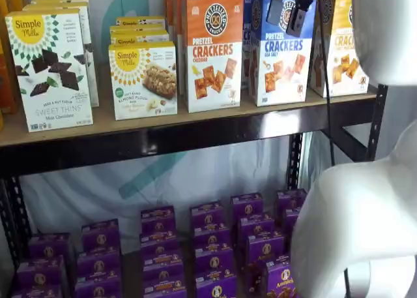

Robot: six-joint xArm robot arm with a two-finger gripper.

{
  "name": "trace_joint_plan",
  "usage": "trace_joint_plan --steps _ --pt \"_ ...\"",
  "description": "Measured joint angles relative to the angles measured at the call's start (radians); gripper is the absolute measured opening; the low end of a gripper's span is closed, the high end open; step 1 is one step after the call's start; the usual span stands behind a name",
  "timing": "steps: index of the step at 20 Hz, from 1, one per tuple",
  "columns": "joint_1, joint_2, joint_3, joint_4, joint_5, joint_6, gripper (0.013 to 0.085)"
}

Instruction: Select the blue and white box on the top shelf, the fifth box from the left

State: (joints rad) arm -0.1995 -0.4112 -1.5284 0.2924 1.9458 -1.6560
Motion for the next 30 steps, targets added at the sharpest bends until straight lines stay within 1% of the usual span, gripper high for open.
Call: trace_joint_plan --steps 2,6,8,11,13,17,19,23,26,28,30 --pt "0.014 0.0 0.0 -0.041 0.0 -0.004 0.085" --pt "0.001 -0.006 0.014 -0.05 -0.006 -0.02 0.085" --pt "-0.014 -0.011 0.021 -0.035 -0.012 -0.029 0.085" --pt "-0.044 -0.019 0.028 0.005 -0.034 -0.042 0.085" --pt "-0.065 -0.028 0.033 0.033 -0.063 -0.051 0.085" --pt "-0.085 -0.04 0.024 0.045 -0.12 -0.063 0.085" --pt "-0.095 -0.052 0.029 0.058 -0.154 -0.067 0.085" --pt "-0.115 -0.089 0.065 0.108 -0.245 -0.069 0.085" --pt "-0.121 -0.124 0.11 0.14 -0.34 -0.07 0.085" --pt "-0.111 -0.145 0.144 0.138 -0.416 -0.071 0.085" --pt "-0.095 -0.141 0.148 0.113 -0.454 -0.072 0.085"
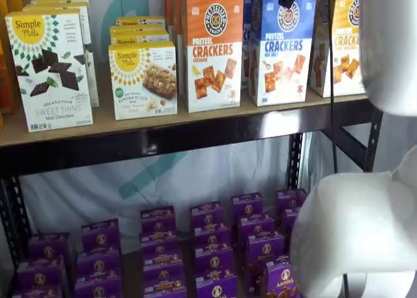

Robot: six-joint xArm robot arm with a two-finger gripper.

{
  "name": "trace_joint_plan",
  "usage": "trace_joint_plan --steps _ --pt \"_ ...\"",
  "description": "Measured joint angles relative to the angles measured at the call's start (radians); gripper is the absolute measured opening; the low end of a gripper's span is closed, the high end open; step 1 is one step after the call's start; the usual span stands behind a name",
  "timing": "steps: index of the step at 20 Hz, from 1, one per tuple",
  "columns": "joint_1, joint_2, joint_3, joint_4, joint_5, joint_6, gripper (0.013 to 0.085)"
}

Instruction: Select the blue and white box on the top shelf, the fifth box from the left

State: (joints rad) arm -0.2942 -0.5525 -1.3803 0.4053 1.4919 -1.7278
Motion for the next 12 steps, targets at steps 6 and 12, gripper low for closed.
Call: trace_joint_plan --steps 6,12 --pt "0.017 0.082 -0.069 -0.053 -0.002 -0.009 0.085" --pt "0.032 0.175 -0.159 -0.109 0.027 -0.015 0.085"
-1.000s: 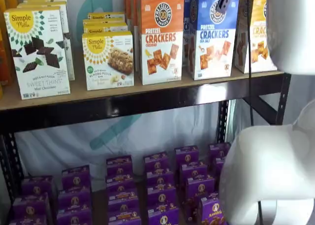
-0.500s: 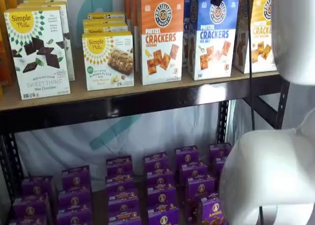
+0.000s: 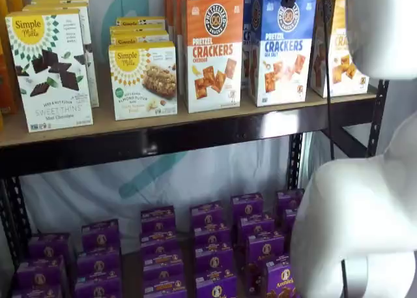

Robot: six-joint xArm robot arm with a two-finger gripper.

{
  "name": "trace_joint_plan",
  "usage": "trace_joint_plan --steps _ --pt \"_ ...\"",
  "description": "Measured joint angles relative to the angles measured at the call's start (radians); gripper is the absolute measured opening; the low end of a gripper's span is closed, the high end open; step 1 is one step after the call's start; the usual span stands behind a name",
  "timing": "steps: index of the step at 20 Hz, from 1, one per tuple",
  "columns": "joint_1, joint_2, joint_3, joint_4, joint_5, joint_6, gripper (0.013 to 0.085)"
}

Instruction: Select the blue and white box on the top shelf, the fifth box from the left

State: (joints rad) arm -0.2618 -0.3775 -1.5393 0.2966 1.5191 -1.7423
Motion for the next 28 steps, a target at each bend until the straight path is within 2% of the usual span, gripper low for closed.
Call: trace_joint_plan --steps 8,17,20,28 --pt "0.018 0.098 -0.103 -0.052 0.08 0.005 0.085" --pt "0.034 0.139 -0.127 -0.082 0.101 0.009 0.085" --pt "0.042 0.147 -0.129 -0.099 0.106 0.011 0.085" --pt "0.069 0.184 -0.175 -0.164 0.181 0.02 0.085"
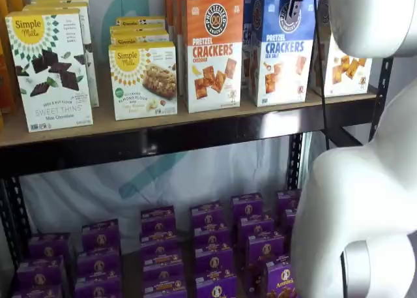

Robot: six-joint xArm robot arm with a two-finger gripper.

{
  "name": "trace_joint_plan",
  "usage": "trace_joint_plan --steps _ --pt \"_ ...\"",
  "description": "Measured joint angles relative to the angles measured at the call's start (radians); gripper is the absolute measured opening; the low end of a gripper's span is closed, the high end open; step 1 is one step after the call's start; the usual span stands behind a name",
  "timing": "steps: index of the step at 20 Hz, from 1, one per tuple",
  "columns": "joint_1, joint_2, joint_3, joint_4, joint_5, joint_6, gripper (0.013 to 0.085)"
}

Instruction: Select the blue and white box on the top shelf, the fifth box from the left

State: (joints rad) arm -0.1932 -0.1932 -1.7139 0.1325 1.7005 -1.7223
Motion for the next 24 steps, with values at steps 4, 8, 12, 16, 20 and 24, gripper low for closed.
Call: trace_joint_plan --steps 4,8,12,16,20,24 --pt "0.002 0.003 0.0 -0.005 0.011 0.001 0.085" --pt "0.002 0.0 0.008 0.001 0.014 0.003 0.085" --pt "0.003 -0.007 0.022 0.01 0.006 0.006 0.077" --pt "0.005 -0.011 0.029 0.009 0.001 0.007 0.069" --pt "0.006 -0.015 0.037 0.008 -0.004 0.007 0.069" --pt "0.003 -0.016 0.039 0.012 -0.004 0.006 0.061"
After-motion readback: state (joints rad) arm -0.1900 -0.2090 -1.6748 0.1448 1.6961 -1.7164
